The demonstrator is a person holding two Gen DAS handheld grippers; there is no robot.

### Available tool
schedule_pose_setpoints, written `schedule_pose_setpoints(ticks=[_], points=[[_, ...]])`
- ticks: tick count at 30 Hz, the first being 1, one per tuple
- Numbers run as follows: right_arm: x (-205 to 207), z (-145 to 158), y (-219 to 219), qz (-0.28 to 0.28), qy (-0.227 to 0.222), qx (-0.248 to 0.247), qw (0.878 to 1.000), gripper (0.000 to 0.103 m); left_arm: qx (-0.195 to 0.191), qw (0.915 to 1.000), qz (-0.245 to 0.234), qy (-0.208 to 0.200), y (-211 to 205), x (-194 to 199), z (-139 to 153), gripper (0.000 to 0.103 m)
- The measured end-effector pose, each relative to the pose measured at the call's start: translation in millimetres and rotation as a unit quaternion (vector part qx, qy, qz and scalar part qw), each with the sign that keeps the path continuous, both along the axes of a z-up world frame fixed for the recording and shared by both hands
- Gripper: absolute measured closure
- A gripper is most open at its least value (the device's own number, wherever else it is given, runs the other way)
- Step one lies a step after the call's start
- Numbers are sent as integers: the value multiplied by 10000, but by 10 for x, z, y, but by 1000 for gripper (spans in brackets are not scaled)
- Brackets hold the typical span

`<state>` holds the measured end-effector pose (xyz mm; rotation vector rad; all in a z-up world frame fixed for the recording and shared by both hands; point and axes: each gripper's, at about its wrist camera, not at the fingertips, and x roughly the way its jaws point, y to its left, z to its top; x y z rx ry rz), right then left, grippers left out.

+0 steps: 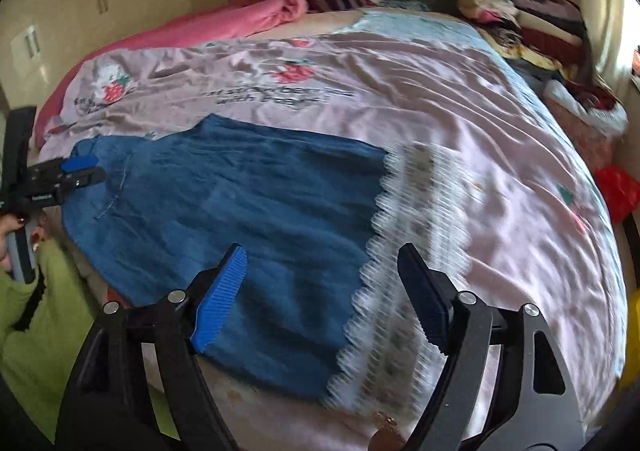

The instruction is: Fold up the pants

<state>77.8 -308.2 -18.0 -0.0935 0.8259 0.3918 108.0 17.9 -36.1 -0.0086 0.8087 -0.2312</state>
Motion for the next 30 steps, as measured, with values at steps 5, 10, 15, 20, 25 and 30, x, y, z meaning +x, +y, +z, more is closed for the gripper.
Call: schedule_pose_setpoints(ticks=[5, 10, 15, 20, 25, 30], points=[[170, 18, 347, 266, -153, -167, 9994, 25, -92, 9998, -128, 112, -204, 159, 8, 5], [405, -63, 635, 407, -135, -445, 9981, 24, 226, 9990, -159, 338, -388, 403, -120, 5], [644, -303, 678, 214, 108, -1131, 9933, 23, 751, 9953, 144, 596, -279, 640, -354, 4], [733, -458, 274, -372, 434, -801, 9951, 23, 343, 9977, 230, 533, -28, 647, -377, 4], [648, -491, 249, -322, 324, -934, 9946, 25, 191, 9987, 196, 431, -2, 625, -400, 4], [596, -373, 247, -303, 206, -913, 9951, 24, 147, 9992, 215, 306, 0, 530, -300, 5]])
